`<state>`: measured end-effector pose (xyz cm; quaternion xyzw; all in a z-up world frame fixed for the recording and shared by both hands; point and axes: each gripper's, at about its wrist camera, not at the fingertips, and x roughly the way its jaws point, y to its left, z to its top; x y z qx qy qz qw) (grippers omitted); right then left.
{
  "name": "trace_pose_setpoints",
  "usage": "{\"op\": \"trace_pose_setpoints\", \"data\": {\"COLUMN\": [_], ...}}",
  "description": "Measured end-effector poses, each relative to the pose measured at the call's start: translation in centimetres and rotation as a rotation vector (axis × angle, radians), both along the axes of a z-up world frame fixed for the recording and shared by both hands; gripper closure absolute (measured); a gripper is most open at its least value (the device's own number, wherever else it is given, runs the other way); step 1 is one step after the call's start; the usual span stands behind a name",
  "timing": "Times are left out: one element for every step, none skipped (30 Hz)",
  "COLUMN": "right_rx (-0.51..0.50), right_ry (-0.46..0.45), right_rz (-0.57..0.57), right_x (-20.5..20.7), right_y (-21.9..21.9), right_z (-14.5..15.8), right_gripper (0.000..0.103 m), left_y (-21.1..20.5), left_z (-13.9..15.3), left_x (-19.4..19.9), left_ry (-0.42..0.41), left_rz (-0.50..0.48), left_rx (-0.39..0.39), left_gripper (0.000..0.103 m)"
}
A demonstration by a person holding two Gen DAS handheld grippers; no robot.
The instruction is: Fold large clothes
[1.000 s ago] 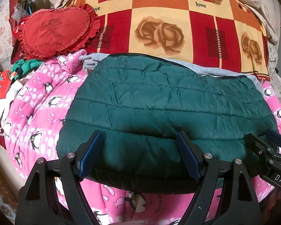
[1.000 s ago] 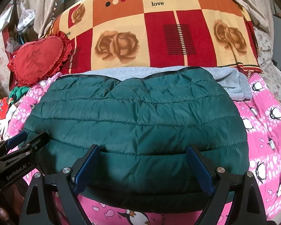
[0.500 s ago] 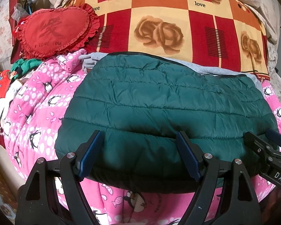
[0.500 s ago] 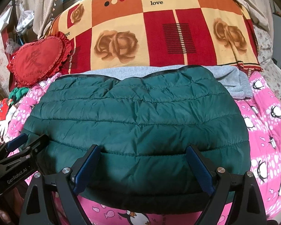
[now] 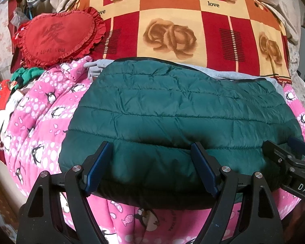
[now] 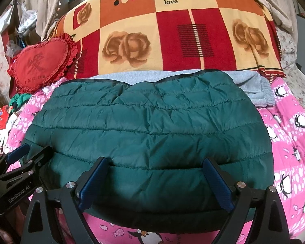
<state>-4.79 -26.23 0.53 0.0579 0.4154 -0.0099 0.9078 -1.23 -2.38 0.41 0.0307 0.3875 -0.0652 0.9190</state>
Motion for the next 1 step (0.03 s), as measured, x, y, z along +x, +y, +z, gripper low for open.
{"op": "trace_pose_setpoints", "data": {"right_rx": [0.002], "right_ry": [0.001], "right_rz": [0.000], "right_x": [0.01], "right_y": [-0.01], "right_z": [0.02], "right_gripper": [0.009], "left_y": [0.00], "left_z": [0.00], "left_x": [0.11], "left_ry": [0.001], "left_rz": [-0.002], "left_rx": [-0.001], "left_gripper": [0.022]}}
